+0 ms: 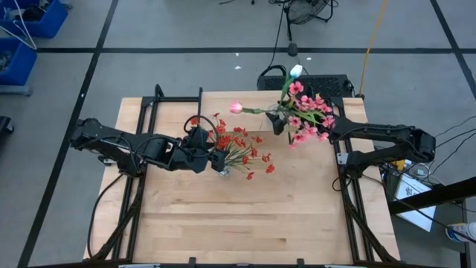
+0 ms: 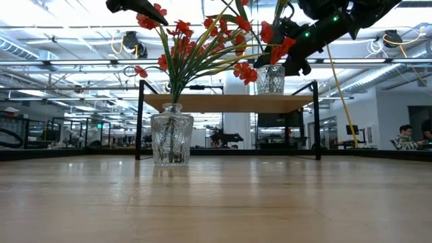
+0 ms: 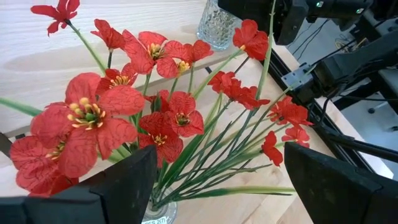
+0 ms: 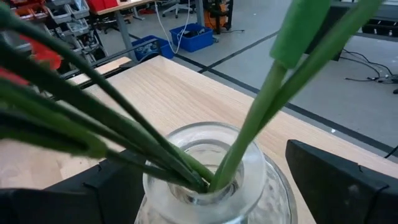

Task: Pick and place flowers into a vace then onto a shelf
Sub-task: Adjust the transparent vase on the shelf

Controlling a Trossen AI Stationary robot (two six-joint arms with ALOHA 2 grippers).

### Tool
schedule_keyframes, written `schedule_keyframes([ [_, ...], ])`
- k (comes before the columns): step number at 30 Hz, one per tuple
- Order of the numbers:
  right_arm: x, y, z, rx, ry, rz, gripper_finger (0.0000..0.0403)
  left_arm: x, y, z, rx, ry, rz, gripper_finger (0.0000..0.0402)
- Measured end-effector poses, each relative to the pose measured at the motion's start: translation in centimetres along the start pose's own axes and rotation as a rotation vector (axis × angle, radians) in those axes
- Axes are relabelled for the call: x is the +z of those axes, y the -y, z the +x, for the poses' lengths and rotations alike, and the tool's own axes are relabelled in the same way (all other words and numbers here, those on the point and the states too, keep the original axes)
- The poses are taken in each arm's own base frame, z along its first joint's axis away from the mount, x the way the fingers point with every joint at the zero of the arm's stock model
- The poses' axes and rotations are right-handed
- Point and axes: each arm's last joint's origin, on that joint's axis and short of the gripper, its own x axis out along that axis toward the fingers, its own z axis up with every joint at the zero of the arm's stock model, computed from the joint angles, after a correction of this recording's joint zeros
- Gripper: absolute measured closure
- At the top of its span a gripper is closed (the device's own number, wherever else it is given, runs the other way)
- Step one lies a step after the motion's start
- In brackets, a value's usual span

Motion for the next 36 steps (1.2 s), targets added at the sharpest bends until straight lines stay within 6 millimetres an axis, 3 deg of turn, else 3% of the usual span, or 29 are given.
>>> schedule_keyframes([
  [27, -0.3, -1.0, -0.4, 0.041, -0.018, -0.086, 0.0045, 0.0, 0.0, 0.0, -0.001, -0.003, 0.019, 0.005],
  [36, 0.3, 0.0, -0.7, 0.024, -0.004, 0.076, 0.0046, 0.0, 0.0, 0.0, -0.003, -0.008, 0.021, 0.005],
])
